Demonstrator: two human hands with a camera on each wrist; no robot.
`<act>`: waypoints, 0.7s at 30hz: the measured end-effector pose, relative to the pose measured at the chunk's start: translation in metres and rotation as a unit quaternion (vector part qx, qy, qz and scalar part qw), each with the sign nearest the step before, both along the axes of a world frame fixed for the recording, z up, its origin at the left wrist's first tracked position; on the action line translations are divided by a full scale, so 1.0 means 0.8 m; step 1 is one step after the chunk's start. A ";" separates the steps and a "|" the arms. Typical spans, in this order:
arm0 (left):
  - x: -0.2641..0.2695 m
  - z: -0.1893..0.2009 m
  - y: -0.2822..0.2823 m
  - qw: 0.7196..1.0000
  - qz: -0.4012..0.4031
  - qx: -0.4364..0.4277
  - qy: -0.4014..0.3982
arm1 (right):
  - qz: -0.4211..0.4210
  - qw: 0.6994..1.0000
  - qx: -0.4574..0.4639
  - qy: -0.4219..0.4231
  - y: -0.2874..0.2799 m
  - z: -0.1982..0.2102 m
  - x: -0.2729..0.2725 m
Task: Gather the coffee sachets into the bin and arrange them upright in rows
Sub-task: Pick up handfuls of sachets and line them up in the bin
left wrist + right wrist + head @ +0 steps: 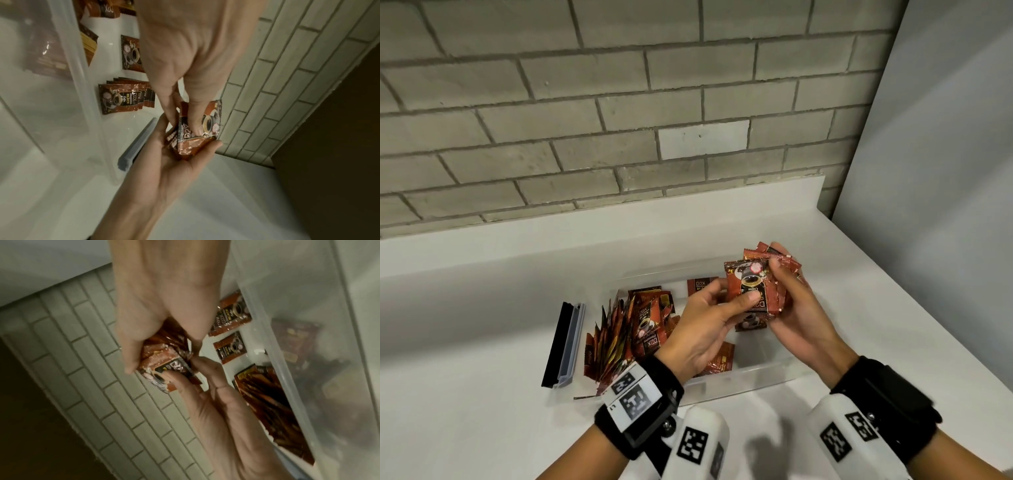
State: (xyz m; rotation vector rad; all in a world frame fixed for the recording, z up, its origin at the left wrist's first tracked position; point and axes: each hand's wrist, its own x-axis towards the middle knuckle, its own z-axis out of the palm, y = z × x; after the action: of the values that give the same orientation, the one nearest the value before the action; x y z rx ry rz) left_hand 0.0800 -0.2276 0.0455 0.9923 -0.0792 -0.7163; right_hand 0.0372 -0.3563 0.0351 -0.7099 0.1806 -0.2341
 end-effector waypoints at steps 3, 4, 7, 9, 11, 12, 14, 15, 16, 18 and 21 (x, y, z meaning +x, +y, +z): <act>-0.001 0.004 -0.005 1.000 0.003 0.005 0.008 | 0.017 0.999 0.031 -0.023 0.001 0.001 0.001; 0.000 0.006 -0.005 1.000 0.002 0.010 0.010 | 0.028 0.998 0.035 -0.031 0.000 0.002 0.001; 0.005 0.011 -0.002 1.000 -0.004 0.027 0.012 | 0.067 0.996 0.033 -0.055 -0.007 0.002 -0.001; 0.006 0.010 0.000 0.999 -0.012 0.044 0.012 | 0.089 0.994 0.012 -0.055 -0.010 0.002 -0.001; 0.007 0.011 0.003 0.997 -0.021 0.073 0.005 | 0.079 0.996 -0.011 -0.042 -0.012 0.004 0.000; 0.010 0.012 0.005 0.996 -0.023 0.089 -0.002 | 0.065 0.997 -0.014 -0.032 -0.015 0.005 0.001; 0.019 0.015 0.013 0.993 -0.014 0.118 -0.024 | 0.028 0.999 0.001 -0.017 -0.025 0.005 0.002; 0.026 0.017 0.018 0.990 -0.007 0.134 -0.043 | 0.012 1.000 0.008 -0.020 -0.034 0.004 0.001; 0.033 0.018 0.023 0.986 -0.005 0.154 -0.071 | 0.000 1.000 0.013 -0.029 -0.043 0.002 0.000; 0.048 0.020 0.031 0.968 -0.015 0.206 -0.141 | -0.014 0.999 0.004 -0.031 -0.059 -0.003 -0.004; 0.067 0.022 0.030 0.915 -0.062 0.300 -0.265 | -0.021 0.999 -0.024 -0.009 -0.071 -0.007 -0.012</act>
State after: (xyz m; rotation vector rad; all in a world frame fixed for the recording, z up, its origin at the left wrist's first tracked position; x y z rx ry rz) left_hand 0.1335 -0.2033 0.0633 1.7725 -0.4176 -0.5756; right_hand 0.0277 -0.4129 0.0293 -0.7514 0.1732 -0.2857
